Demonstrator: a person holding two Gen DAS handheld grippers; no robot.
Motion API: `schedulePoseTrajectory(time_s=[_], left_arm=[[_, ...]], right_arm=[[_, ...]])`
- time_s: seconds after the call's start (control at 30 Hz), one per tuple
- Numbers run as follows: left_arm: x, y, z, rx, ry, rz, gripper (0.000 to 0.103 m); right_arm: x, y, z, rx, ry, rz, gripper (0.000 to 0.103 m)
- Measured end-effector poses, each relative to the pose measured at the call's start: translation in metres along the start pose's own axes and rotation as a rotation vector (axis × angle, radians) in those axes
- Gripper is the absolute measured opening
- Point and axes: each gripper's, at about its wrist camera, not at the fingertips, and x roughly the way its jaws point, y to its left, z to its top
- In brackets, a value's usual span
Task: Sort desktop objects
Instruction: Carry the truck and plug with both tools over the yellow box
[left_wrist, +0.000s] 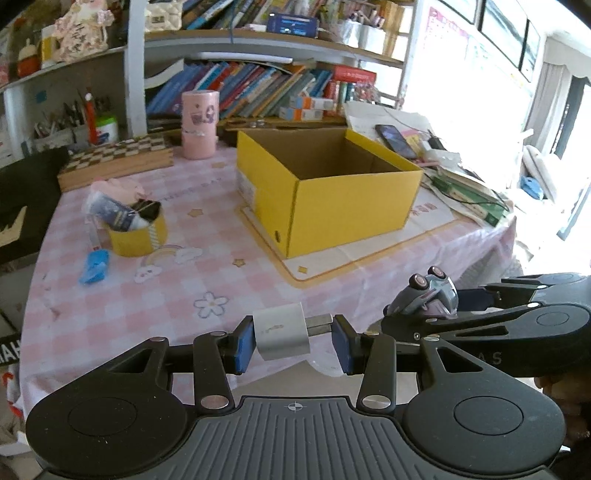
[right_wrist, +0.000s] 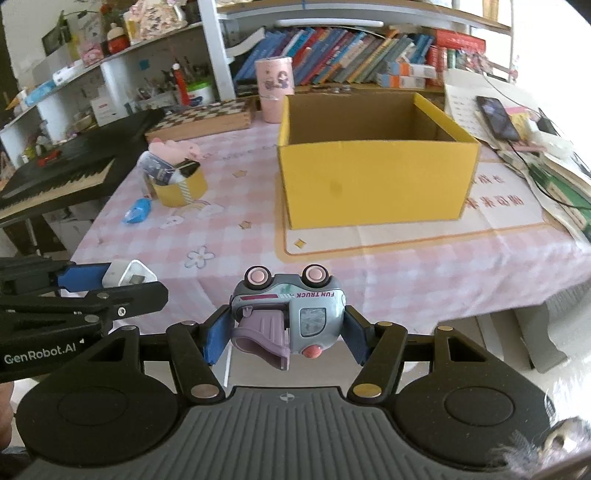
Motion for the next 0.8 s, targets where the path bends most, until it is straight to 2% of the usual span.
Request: schedulePoseTrajectory(time_s=[0.27,0.8], left_arm=[[0.002,-0.019,0.003,0.063,-0.018,-0.058,0.042],[0.003,-0.033,0.006,0.112,-0.025,-0.097,0.042]], right_arm=[[-0.013,-0.011,-0.008,0.028,-0.003,-0.054,0.060],[-0.023,-0.026,-0.016,0.083,0.001,-0.088,0.060]])
